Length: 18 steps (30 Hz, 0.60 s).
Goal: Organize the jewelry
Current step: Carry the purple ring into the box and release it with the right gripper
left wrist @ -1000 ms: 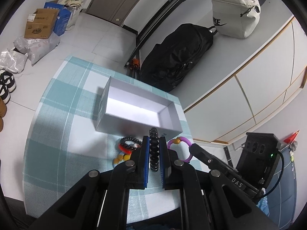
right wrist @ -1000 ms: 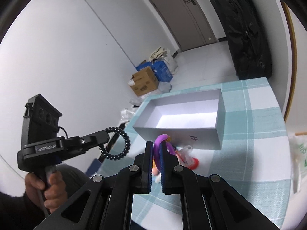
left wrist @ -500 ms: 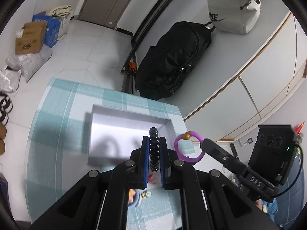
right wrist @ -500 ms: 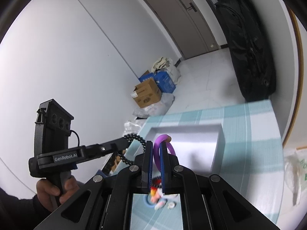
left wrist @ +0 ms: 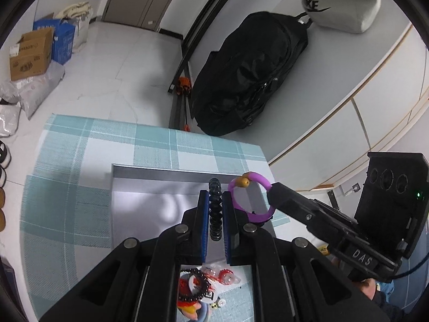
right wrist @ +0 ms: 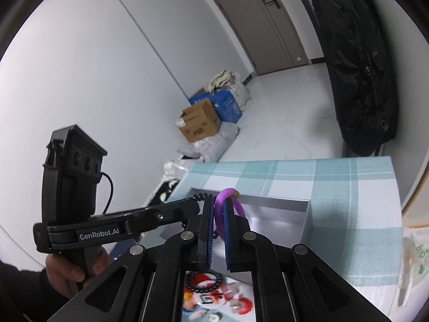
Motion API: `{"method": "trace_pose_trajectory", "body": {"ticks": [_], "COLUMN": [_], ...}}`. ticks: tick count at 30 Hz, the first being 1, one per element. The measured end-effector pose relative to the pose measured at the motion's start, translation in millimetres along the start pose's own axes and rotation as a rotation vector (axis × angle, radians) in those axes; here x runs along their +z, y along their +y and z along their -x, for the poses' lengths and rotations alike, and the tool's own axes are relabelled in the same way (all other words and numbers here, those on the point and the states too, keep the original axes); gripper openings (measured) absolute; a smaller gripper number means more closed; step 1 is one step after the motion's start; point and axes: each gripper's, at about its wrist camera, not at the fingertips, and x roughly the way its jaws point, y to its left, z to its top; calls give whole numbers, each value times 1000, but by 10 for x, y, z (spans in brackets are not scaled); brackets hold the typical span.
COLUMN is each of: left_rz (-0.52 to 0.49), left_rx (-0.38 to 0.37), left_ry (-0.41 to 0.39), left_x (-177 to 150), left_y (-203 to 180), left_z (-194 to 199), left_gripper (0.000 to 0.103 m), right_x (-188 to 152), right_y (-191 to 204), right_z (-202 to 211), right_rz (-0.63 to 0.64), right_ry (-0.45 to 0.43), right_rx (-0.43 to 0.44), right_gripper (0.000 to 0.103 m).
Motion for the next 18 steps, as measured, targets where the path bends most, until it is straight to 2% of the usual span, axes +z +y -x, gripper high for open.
{"method": "trace_pose_trajectory", "body": {"ticks": [14, 16, 18], "left_rz": [57, 90, 133], "left_rx": [-23, -40, -64], "left_ry": [59, 71, 114], "left_x": [57, 78, 90], "left_y": [160, 201, 252], "left_z": [-247, -275, -326], "left_gripper": [5, 5, 13], "right_x": [-21, -20, -17], "right_y": [-116, -105, -91], "right_z": [-216, -237, -242], "right_rz": [32, 45, 52], "right_ry": [63, 68, 69], "right_rx": [-59, -68, -73], "right_gripper": [6, 10, 14]}}
